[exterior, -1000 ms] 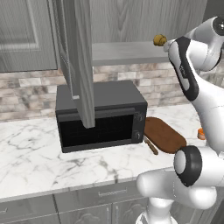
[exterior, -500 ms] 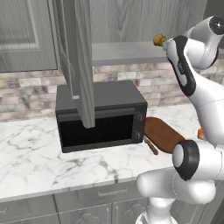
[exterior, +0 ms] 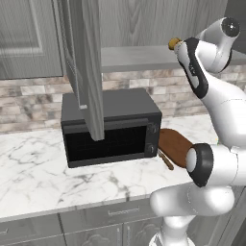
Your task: Pick the bread, place it on the cutting board, pick the jam, place it on the counter, and close the cabinet.
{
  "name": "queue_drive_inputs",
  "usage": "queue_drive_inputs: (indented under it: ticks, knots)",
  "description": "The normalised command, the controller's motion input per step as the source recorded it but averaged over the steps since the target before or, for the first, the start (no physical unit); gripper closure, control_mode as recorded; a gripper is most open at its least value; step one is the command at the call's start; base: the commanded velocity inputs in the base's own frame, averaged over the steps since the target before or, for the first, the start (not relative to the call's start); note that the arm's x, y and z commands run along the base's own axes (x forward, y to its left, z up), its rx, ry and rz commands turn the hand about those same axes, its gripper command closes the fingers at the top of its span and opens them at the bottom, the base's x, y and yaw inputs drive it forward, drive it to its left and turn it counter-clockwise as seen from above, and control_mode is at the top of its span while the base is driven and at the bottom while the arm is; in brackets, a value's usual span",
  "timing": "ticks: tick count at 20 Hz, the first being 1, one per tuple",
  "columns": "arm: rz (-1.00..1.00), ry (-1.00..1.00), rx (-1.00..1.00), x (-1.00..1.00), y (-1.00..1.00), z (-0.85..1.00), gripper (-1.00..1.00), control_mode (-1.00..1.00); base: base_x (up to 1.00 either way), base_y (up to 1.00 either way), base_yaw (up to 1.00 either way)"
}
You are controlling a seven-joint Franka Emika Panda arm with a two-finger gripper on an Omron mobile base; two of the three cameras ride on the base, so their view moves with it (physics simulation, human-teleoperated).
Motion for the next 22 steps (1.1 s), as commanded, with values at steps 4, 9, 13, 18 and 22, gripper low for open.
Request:
queue_drive_inputs:
  ticks: [4, 9, 13, 18, 22]
  knots:
    - [0.0, 0.0, 0.0, 0.3, -0.04, 0.0, -1.0, -1.0, 0.0, 0.0, 0.0]
    - [0.0, 0.0, 0.0, 0.27, -0.09, 0.0, -1.0, -1.0, 0.0, 0.0, 0.0]
    - [0.0, 0.0, 0.0, 0.23, -0.07, 0.0, -1.0, -1.0, 0.0, 0.0, 0.0]
    - [0.0, 0.0, 0.0, 0.24, -0.04, 0.0, -1.0, -1.0, 0.0, 0.0, 0.0]
    - [0.0, 0.0, 0.0, 0.26, -0.02, 0.0, -1.0, -1.0, 0.0, 0.0, 0.0]
